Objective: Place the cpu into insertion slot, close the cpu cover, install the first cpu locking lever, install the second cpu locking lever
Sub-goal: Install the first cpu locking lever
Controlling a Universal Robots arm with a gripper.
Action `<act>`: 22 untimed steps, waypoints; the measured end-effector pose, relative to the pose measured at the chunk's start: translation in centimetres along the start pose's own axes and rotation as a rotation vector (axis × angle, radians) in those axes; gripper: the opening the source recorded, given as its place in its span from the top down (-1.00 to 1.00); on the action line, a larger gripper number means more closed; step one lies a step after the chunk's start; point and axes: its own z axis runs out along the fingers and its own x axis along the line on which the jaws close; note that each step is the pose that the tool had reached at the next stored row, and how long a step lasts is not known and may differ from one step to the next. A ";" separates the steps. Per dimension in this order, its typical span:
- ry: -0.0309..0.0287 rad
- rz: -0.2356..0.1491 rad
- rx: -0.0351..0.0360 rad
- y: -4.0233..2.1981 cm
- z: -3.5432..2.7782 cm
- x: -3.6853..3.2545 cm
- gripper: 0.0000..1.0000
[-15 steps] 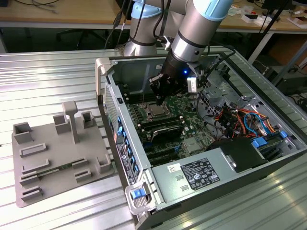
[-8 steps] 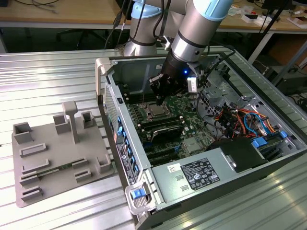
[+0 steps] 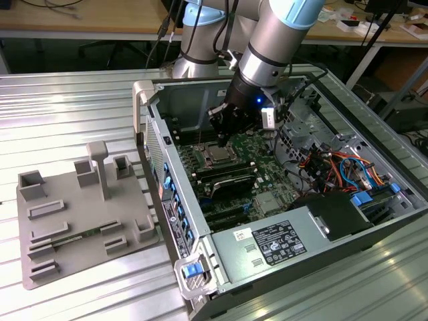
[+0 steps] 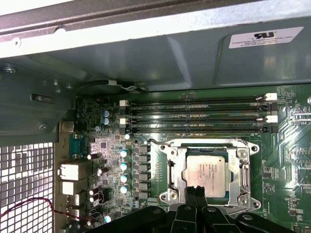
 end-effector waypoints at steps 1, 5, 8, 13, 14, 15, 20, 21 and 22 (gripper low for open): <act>0.0000 -0.001 -0.0001 0.00 0.00 0.00 0.79; 0.0002 -0.009 -0.0006 0.00 0.01 0.00 0.79; 0.0004 -0.013 -0.0008 0.00 0.00 0.00 0.79; 0.0007 -0.021 -0.0009 0.00 0.00 0.00 0.79; 0.0007 -0.023 -0.0010 0.00 0.00 0.00 0.79; 0.0008 -0.024 -0.0010 0.00 0.00 0.00 0.79; 0.0012 -0.035 -0.0006 0.00 0.00 0.00 0.79; 0.0012 -0.037 -0.0006 0.00 0.00 0.00 0.79; 0.0013 -0.039 -0.0005 0.00 0.00 0.00 0.79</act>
